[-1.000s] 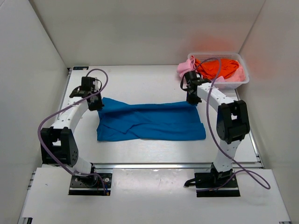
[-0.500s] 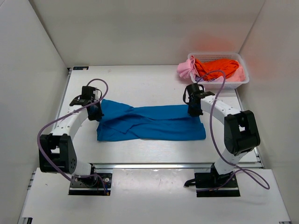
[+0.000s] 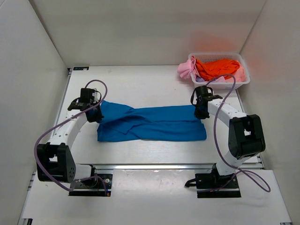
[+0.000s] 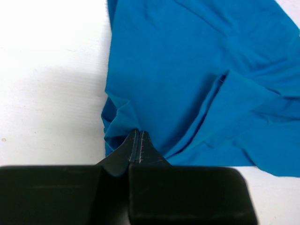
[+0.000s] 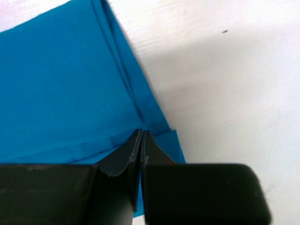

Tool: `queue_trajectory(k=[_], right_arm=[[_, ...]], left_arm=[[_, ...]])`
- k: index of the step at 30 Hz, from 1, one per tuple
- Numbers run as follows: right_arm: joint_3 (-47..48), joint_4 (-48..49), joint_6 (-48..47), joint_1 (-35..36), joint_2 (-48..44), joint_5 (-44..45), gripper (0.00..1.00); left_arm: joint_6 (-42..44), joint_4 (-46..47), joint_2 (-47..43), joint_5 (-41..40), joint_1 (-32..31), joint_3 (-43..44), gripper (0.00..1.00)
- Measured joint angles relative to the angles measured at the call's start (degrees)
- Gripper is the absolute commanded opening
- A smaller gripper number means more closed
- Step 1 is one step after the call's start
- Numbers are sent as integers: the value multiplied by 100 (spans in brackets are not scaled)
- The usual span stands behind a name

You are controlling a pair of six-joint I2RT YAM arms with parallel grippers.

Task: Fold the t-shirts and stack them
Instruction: Fold the other side of the tshirt into a rectangle

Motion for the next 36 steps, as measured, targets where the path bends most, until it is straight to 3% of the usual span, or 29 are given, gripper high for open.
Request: queue_trajectory(k=[16, 17, 18, 19, 23, 26, 28, 32, 36], right_arm=[[31, 138, -181, -63, 11, -219, 0], [61, 140, -208, -63, 26, -234, 0], [83, 155, -223, -59, 44, -238, 0], [116, 149, -243, -50, 61, -251, 1], [273, 170, -295, -48, 203, -354, 0], [358, 203, -365, -66, 278, -472, 12], [389, 280, -431, -70, 321, -586, 13], [555, 415, -566, -70, 538, -894, 1], [1058, 442, -645, -81, 1102, -1128, 0]], left_arm=[[-59, -562, -658, 149, -444, 111, 0], [-59, -590, -713, 149, -450, 111, 4], [-52, -612, -741, 149, -457, 111, 19], [-33, -629, -750, 155, -468, 105, 42], [-50, -636, -772, 203, -492, -87, 59], [-122, -654, -774, 212, -511, -188, 58], [-186, -586, -780, 208, -542, -188, 56], [-417, -254, -616, 72, -831, -219, 53], [-739, 297, 166, -129, -1314, -291, 48]])
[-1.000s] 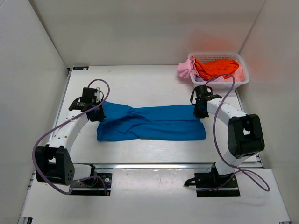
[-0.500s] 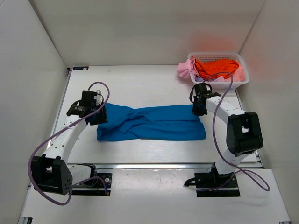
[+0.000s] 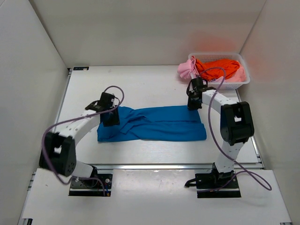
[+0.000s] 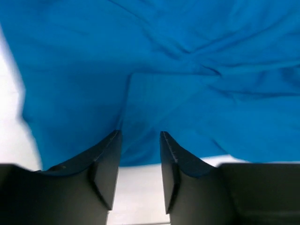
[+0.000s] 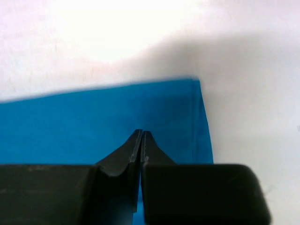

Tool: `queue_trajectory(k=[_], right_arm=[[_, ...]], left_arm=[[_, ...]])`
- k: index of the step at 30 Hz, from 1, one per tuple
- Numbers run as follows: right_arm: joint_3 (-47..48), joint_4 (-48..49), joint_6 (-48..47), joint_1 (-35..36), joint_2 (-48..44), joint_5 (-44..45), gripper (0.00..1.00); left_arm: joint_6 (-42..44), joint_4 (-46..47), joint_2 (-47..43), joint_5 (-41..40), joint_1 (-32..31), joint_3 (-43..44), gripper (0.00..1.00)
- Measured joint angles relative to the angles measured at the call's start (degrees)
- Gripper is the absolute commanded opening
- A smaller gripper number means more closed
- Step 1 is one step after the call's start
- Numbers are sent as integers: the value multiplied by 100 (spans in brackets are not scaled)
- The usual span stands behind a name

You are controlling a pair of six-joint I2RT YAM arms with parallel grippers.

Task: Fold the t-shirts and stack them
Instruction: Fold the other side of the tshirt into a rectangle, then rotate the tshirt 90 degrees

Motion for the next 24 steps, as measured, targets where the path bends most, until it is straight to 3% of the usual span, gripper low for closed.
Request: queue_trajectory(k=[5, 13, 18, 22, 24], right_arm=[[573, -61, -2, -17, 710, -24, 0], [424, -310, 479, 37, 634, 101, 1], [-219, -433, 990, 417, 133, 153, 0], [-800, -400, 1578, 1078, -310, 149, 0], [-1056, -264, 1932, 1462, -498, 149, 0]], left_arm=[[-334, 411, 1617, -42, -201, 225, 43], [-334, 33, 3528, 37, 0, 2677, 40], [-13, -575, 5160, 267, 450, 5219, 34], [291, -1440, 6968, 232, 634, 8389, 30], [348, -1401, 7372, 306, 654, 9038, 30]])
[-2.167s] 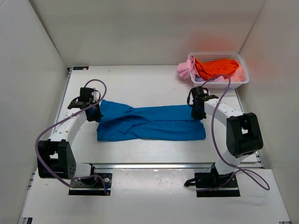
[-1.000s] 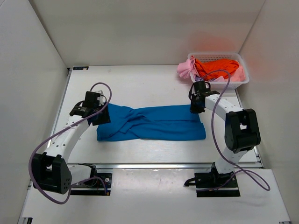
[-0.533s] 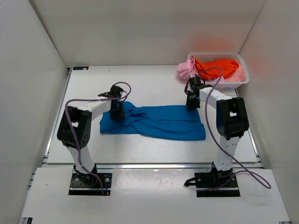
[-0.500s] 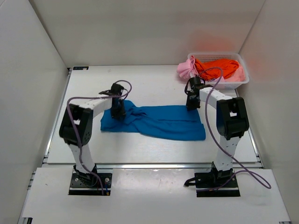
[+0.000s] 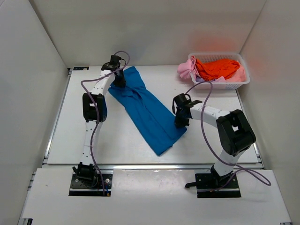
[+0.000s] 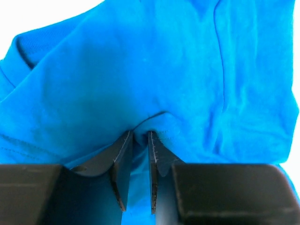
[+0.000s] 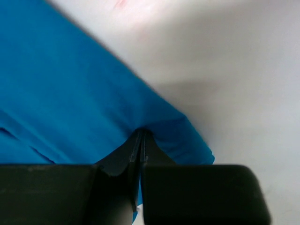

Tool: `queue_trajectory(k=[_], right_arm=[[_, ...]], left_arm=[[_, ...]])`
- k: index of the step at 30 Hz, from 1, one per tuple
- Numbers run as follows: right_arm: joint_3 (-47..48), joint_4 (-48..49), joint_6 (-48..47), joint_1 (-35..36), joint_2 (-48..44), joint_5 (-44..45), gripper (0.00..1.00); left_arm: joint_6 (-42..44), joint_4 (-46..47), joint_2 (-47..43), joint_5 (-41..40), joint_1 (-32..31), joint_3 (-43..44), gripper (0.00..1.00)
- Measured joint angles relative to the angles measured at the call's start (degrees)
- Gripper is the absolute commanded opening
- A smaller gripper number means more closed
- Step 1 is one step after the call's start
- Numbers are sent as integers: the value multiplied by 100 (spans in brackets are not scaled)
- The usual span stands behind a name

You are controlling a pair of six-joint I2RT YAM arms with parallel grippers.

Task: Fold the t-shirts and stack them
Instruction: Rotate the tshirt 90 degrees

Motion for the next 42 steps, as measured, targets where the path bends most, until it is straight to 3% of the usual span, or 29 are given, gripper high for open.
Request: queue_trajectory(k=[9, 19, 26, 31, 34, 37, 42], right_arm=[[-522, 741, 1237, 1370, -254, 72, 0], [-1226, 2057, 1869, 2218, -361, -691, 0], [-1746, 2326, 2328, 2468, -734, -994, 0], [-2048, 2131, 2317, 2660, -1198, -944, 0], [-2092, 1775, 2037, 3010, -1502, -695, 0], [-2096, 1591, 1665, 3193, -1853, -544, 11], [-2111, 1537, 839, 2599, -2533, -326, 37]], left_arm=[[348, -129, 236, 63, -162, 450, 31], [638, 308, 192, 378, -468, 343, 32], [658, 660, 192, 417, -542, 339, 28], [684, 922, 188, 254, -415, 363, 62], [634, 1084, 68, 348, -326, 363, 71], [509, 1209, -466, 634, -273, 33, 71], [382, 1556, -3132, 885, -302, -2588, 71]])
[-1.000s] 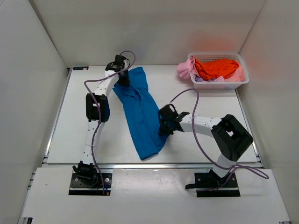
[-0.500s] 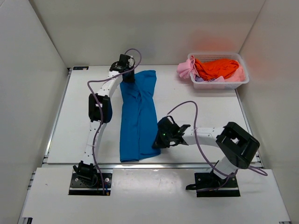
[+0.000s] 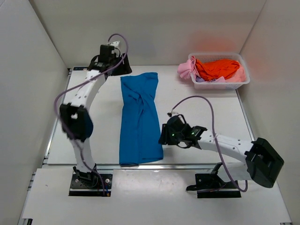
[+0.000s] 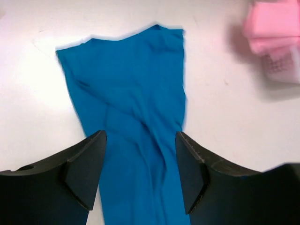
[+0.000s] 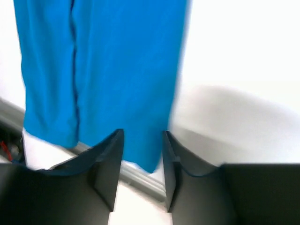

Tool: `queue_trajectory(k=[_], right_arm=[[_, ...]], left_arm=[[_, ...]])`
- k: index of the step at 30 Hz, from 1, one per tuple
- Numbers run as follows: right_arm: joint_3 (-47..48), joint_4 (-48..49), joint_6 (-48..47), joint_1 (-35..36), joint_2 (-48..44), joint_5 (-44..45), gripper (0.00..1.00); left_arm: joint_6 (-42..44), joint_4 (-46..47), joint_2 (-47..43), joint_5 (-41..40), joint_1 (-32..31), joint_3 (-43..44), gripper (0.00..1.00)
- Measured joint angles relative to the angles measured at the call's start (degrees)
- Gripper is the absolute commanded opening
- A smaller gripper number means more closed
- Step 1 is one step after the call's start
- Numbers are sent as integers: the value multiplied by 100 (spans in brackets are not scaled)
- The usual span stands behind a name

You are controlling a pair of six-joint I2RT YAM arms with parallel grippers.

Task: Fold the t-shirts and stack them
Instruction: Rotate the tshirt 90 degrees, then grab the bottom of the folded rectangular tshirt with both arms

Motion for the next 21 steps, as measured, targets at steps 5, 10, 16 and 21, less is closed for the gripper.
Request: queue_trajectory(k=[5, 10, 16, 21], right_arm=[[52, -249, -649, -1113, -350, -369, 53], [-354, -295, -758, -1661, -723, -992, 53], [-981, -221, -431, -1305, -824, -1613, 50], [-1078, 33, -85, -820, -531, -1790, 50]], left_arm=[[-243, 197, -3294, -111, -442, -3134, 70], [-640, 55, -5075, 74, -1058, -5777, 71], [-1384, -407, -5635, 168, -1259, -7958, 72], [-2072, -297, -6701, 240, -1526, -8765, 73]])
